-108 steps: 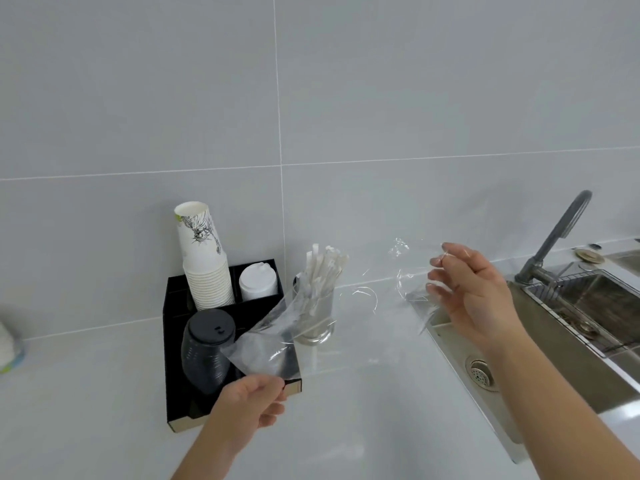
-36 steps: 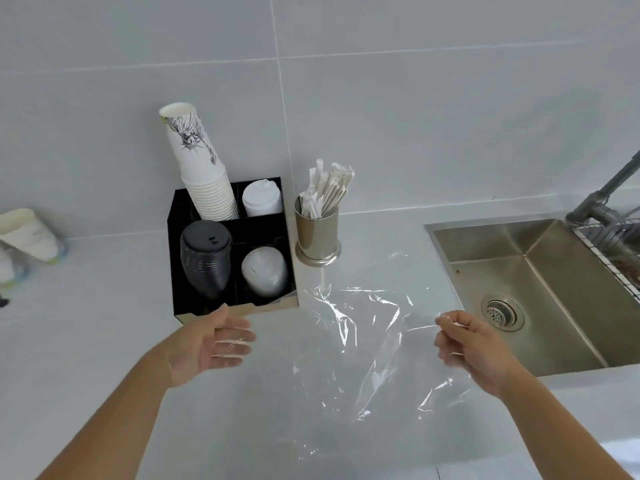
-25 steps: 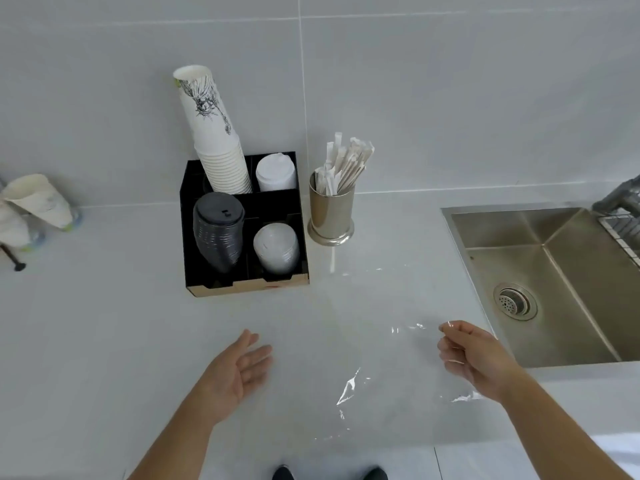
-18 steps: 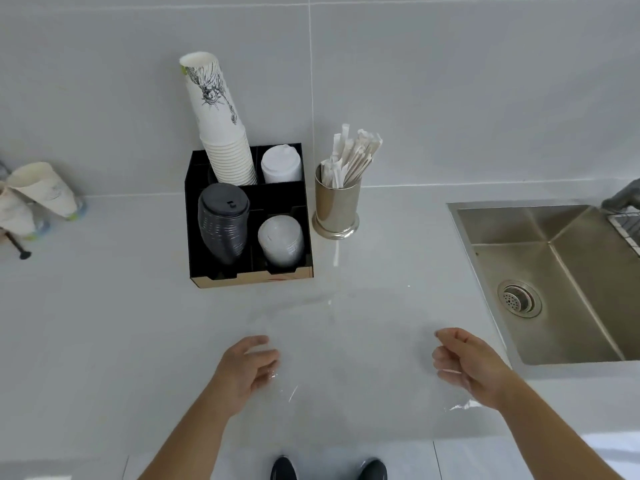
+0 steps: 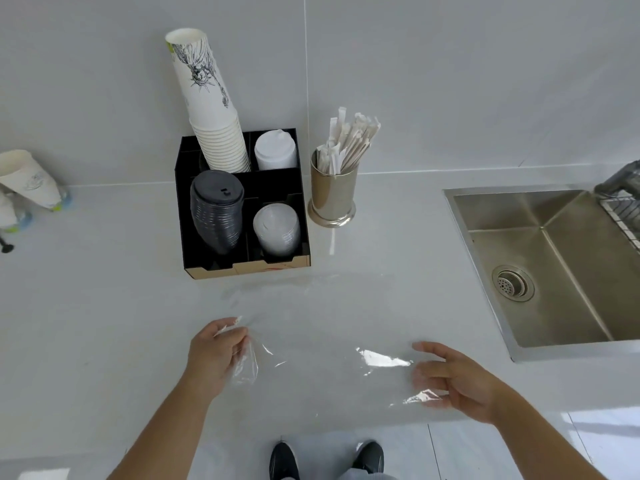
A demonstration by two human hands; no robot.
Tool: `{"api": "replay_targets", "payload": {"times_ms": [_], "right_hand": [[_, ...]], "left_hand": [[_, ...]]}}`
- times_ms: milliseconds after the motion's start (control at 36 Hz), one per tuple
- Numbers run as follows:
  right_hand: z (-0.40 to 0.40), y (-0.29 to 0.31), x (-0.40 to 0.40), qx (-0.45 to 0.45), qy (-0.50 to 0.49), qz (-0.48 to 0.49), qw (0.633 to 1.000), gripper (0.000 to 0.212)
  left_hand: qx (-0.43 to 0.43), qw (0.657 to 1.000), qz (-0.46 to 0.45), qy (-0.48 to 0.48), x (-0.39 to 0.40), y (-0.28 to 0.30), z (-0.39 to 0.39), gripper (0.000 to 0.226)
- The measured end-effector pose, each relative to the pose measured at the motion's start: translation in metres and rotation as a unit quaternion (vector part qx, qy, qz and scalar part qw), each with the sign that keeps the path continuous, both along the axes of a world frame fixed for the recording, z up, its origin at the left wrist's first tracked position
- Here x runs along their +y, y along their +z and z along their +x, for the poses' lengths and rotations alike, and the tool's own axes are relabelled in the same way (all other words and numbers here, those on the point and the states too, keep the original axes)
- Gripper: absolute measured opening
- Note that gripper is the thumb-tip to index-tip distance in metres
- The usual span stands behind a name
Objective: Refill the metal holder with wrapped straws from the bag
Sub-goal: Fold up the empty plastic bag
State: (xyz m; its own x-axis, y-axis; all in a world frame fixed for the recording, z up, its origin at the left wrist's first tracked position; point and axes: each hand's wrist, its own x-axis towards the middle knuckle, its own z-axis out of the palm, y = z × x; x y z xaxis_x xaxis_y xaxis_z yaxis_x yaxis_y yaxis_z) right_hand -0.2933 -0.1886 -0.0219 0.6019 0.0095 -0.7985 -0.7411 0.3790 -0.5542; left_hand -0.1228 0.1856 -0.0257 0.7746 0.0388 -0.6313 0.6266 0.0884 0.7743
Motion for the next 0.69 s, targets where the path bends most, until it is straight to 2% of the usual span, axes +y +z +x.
{"api": "replay_targets", "payload": {"times_ms": [111,222,361,500,611,694], "right_hand": [[0.001,-0.001,0.016,0.007,0.018,0.01,1.0,0.052],[0.0,-0.007,0.025,0.011,0.01,0.005,1.0,0.04],[0.002,-0.014,0.037,-0.013,0.011,-0.089,0.996,0.012],[0.009,-0.02,0.051,-0.025,-0.007,-0.146,0.989,0.007],[0.011,-0.022,0.063,-0.017,0.005,-0.15,0.989,0.004],[0.011,-0.022,0.073,-0.019,0.002,-0.11,0.994,0.019]], "left_hand": [[0.004,1.0,-0.016,0.011,0.008,-0.004,0.003,0.023],[0.009,0.999,-0.027,0.037,0.02,-0.007,0.006,0.021],[0.01,0.999,0.014,0.031,0.037,-0.009,0.008,0.022],[0.017,0.998,0.05,0.026,0.05,-0.009,0.012,0.023],[0.024,0.998,0.047,0.035,0.059,-0.009,0.02,0.022],[0.019,0.996,0.081,0.028,0.066,-0.009,0.027,0.026]]}}
